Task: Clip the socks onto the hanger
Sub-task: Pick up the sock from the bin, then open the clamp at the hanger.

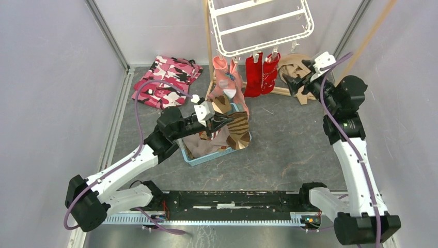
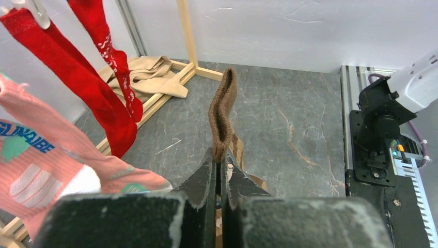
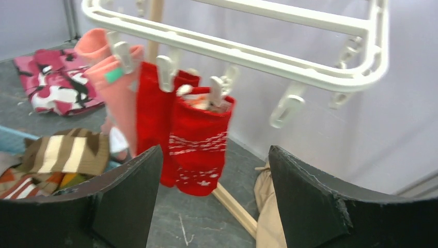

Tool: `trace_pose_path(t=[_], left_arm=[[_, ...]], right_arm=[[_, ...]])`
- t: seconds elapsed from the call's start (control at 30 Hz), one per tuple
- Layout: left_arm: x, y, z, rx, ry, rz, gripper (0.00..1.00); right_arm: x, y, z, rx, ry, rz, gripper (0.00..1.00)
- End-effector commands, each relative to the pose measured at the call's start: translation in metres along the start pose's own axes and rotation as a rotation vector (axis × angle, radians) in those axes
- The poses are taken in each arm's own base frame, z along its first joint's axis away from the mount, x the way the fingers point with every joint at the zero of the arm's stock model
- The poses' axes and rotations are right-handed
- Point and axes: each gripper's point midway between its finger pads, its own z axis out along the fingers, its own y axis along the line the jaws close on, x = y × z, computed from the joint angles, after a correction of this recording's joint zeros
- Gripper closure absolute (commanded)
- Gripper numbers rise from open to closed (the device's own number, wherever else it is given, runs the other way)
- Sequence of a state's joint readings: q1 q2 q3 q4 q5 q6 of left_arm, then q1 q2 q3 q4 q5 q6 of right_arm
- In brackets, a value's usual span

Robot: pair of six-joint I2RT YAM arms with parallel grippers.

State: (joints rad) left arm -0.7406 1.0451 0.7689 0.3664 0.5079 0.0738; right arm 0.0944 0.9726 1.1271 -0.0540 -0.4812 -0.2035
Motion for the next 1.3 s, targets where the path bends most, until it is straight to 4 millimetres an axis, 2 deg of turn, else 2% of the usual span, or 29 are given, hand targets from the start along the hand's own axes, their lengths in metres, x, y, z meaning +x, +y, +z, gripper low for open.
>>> trace_pose_path(t=[0.0, 0.1, 0.17, 0.27, 0.4, 0.57, 0.73, 1.0, 1.17, 1.27], left_arm=[[-0.027, 0.001, 0.001, 0.044, -0.022, 0.098, 0.98], [-0.028, 0.002, -0.003, 0.053, 0.005, 0.119, 0.98], [-0.029, 0.002, -0.007, 0.063, 0.021, 0.125, 0.98], [-0.03, 0.001, -0.013, 0.081, 0.038, 0.124, 0.98], [-0.027, 0.0, -0.017, 0.092, 0.05, 0.114, 0.98], [-0.029, 0.002, -0.014, 0.107, 0.046, 0.112, 0.98], [-0.034, 0.004, -0.005, 0.129, 0.036, 0.106, 0.98], [-0.04, 0.005, 0.0, 0.159, 0.046, 0.104, 0.98], [-0.043, 0.009, 0.003, 0.156, 0.054, 0.111, 0.98], [-0.046, 0.014, 0.008, 0.159, 0.051, 0.11, 0.98]], right_arm=[[-0.006, -0.047, 0.006, 0.063, -0.091, 0.014, 0.18], [-0.003, -0.06, -0.002, -0.023, -0.224, 0.134, 0.19], [-0.015, -0.06, -0.013, -0.115, -0.362, 0.157, 0.19], [-0.014, -0.058, -0.016, -0.267, -0.432, 0.215, 0.19], [-0.026, -0.054, -0.014, -0.392, -0.502, 0.213, 0.19], [-0.018, -0.062, 0.004, -0.458, -0.459, 0.161, 0.19], [-0.014, -0.056, 0.009, -0.508, -0.514, 0.091, 0.18], [0.011, -0.056, 0.028, -0.547, -0.47, 0.077, 0.19], [0.01, -0.05, 0.034, -0.555, -0.483, 0.049, 0.19], [0.013, -0.054, 0.044, -0.517, -0.476, 0.038, 0.19]])
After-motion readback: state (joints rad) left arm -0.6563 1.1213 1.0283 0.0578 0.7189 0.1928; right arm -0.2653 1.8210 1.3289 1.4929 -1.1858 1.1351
